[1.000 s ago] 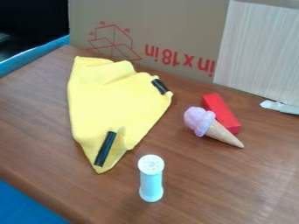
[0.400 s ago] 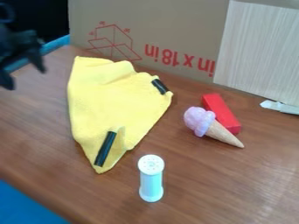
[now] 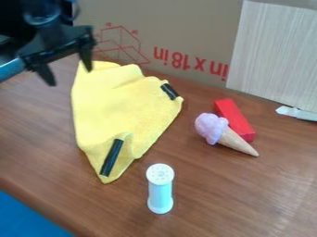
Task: Unfold the cloth from right to left
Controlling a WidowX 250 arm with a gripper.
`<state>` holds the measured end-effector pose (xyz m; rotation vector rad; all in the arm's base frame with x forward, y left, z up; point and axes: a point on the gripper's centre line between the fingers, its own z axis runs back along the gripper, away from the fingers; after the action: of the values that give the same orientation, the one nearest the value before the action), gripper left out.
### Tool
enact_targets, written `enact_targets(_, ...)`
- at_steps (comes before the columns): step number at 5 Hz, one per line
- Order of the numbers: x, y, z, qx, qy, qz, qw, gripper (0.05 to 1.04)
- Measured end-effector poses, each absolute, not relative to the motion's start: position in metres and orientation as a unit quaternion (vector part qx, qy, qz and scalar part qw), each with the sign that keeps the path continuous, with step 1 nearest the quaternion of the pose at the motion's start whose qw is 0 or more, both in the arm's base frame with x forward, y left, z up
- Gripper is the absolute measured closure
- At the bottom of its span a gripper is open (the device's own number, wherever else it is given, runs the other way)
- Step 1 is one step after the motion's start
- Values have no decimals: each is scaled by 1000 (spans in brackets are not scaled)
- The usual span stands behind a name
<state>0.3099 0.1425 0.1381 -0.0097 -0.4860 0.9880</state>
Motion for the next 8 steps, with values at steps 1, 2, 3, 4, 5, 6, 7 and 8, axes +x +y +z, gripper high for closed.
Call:
enact_targets(1,324,132,135,18,-216,491,844,83)
enact_targets(2,342,117,132,18,-200,500,843,83)
enact_targets(3,356,111,123,19,-188,512,838,83)
enact_targets(4,369,95,119,14,-178,507,843,83)
enact_targets(5,380,79,116,9,-170,498,850,83)
enact_targets(6,389,63,109,10,-158,494,855,83)
enact_targets(7,398,52,101,16,-158,486,860,83)
enact_targets(8,409,45,90,24,-155,486,860,83)
